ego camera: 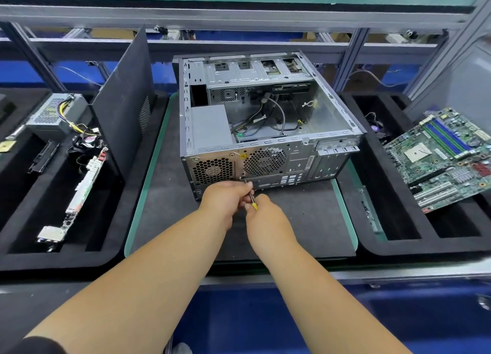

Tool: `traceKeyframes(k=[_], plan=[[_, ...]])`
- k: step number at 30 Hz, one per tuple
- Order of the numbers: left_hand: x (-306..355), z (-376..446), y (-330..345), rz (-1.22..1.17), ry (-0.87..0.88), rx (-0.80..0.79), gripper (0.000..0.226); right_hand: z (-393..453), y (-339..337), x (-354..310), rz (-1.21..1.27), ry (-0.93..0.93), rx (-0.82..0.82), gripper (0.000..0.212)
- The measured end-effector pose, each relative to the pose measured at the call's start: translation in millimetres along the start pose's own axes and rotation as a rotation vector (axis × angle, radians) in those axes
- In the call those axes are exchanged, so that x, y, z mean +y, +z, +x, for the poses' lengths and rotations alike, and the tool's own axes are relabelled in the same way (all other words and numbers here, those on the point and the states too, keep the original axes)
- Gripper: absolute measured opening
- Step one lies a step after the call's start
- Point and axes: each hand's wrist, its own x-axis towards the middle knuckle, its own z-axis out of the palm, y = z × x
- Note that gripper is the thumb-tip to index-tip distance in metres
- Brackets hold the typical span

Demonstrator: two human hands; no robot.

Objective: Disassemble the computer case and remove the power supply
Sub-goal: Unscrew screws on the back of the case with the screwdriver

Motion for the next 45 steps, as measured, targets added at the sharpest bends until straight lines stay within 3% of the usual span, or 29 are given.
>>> traceKeyframes(k=[5,9,17,21,35,39,42,45], plan=[[1,4,-2,0.057,0.009,0.036,0.016,1,-12,12,0.882,0.289,-0.32,0.042],[-1,5,-2,0.057,0.02,0.03,0.019,-8,-15,22,1.201,0.405,-0.534,0.051],[1,5,-4,0.034,-0.016,0.019,0.018,-12,-8,15,1.277,0.451,-0.416,0.04],[3,3,-2,0.018,-0.038,0.009,0.015,-12,-3,15,1.172,0.438,-0.29,0.031],[0,8,-1,0.211,-0.008,0.02,0.021,-7,2,11,0.048,0.014,0.147,0.024],[2,7,-3,0.228,0.021,0.019,0.02,-4,-2,11,0.349,0.068,-0.044,0.017],[4,5,-5,0.242,0.017,0.015,0.021,-8,-8,10,0.774,0.262,-0.275,0.033],[4,5,-3,0.235,0.009,0.007,0.022,-12,-10,15,1.075,0.414,-0.38,0.041]])
